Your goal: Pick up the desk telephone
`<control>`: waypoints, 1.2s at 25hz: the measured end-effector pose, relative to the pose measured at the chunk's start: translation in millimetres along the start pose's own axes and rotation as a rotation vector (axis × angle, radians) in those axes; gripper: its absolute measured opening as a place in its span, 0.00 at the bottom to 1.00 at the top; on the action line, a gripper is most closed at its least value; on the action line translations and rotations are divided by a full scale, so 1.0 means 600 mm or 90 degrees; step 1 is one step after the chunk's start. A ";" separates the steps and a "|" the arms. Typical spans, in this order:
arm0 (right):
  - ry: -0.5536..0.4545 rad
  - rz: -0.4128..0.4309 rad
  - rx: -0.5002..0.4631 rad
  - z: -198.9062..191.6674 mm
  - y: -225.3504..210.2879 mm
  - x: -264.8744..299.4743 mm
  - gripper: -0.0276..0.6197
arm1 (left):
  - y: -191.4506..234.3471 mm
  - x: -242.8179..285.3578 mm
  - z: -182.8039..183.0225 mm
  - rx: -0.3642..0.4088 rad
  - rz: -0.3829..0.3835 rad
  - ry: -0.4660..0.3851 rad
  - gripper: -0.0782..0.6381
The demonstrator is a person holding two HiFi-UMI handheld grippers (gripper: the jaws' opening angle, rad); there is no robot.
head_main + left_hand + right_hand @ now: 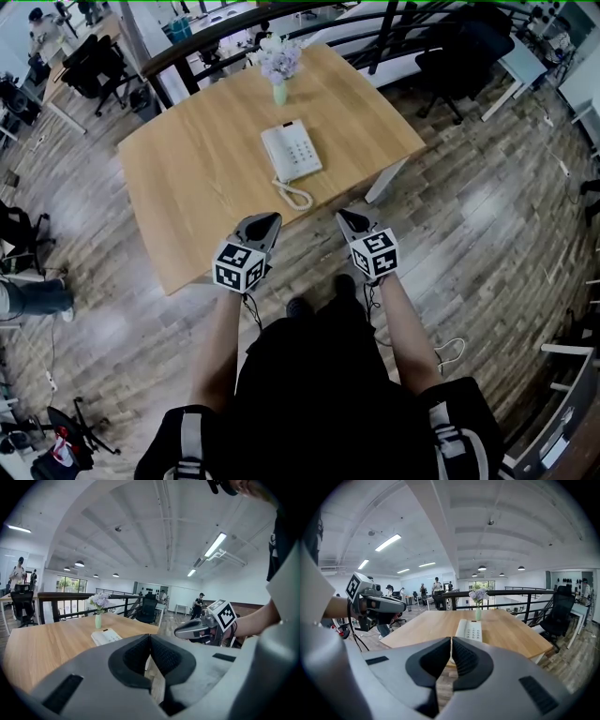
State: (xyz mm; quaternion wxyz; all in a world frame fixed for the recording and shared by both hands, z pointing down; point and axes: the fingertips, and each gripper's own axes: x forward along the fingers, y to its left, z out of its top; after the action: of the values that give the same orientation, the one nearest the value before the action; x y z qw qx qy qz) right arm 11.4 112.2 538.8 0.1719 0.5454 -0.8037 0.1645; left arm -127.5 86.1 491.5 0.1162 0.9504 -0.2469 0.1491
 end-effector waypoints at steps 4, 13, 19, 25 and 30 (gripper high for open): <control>0.003 0.013 -0.001 0.000 -0.015 0.010 0.08 | 0.003 0.013 -0.001 -0.006 0.013 0.004 0.14; 0.010 0.043 -0.006 0.010 -0.058 0.028 0.08 | 0.009 0.051 0.012 -0.021 0.044 0.009 0.14; 0.011 0.061 -0.007 0.015 -0.101 0.037 0.08 | 0.007 0.083 0.023 -0.030 0.066 0.009 0.14; 0.016 0.094 -0.011 0.020 -0.146 0.049 0.08 | 0.003 0.121 0.036 -0.042 0.100 0.012 0.14; 0.019 0.121 -0.017 0.019 -0.182 0.054 0.08 | -0.008 0.152 0.045 -0.052 0.126 0.011 0.14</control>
State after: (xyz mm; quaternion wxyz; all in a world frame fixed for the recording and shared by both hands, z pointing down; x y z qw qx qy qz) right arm 101.1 41.8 551.9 0.1748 0.4617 -0.8512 0.1778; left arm -43.0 42.6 497.0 0.1414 0.9145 -0.3445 0.1580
